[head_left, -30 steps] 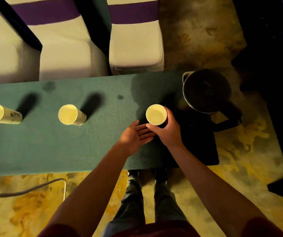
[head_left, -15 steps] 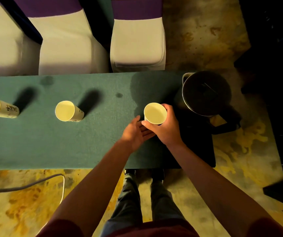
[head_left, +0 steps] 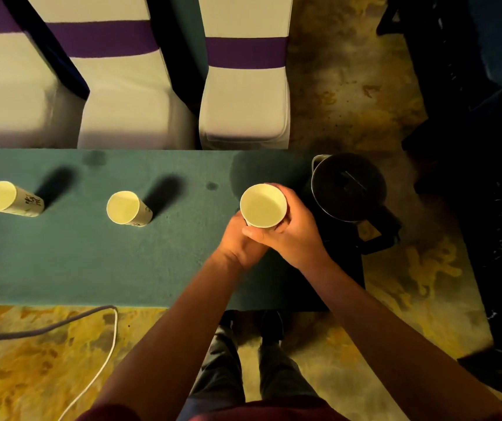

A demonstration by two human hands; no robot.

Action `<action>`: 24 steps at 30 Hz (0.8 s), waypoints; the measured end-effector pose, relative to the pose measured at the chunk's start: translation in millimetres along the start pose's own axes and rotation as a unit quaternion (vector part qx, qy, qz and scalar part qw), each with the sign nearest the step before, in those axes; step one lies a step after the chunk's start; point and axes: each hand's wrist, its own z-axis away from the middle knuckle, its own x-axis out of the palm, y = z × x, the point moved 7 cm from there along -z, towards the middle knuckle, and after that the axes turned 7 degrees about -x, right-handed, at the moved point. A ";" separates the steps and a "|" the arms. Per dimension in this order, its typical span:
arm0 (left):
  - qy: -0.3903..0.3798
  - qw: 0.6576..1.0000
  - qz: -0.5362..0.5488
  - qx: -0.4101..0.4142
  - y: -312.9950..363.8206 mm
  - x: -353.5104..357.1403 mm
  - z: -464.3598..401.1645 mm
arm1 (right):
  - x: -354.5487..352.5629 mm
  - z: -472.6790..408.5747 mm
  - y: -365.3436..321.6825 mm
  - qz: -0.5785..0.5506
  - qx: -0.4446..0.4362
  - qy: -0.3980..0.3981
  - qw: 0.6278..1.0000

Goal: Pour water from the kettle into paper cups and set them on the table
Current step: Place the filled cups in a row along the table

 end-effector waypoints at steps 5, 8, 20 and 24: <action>0.021 1.000 0.006 -0.020 6.6 11.6 17.3 | -9.6 -6.9 -29.5 0.003 -0.014 -0.066 0.998; 0.024 0.999 0.024 -0.003 7.2 17.5 32.3 | -8.8 -6.1 -49.6 0.005 -0.032 -0.106 0.994; 0.021 0.992 0.063 0.106 65.9 9.7 125.6 | 65.4 -1.4 -141.4 -0.015 -0.092 -0.198 0.976; 0.040 0.986 0.078 0.141 101.8 -26.3 168.8 | 121.4 1.1 -168.0 -0.008 -0.108 -0.253 0.961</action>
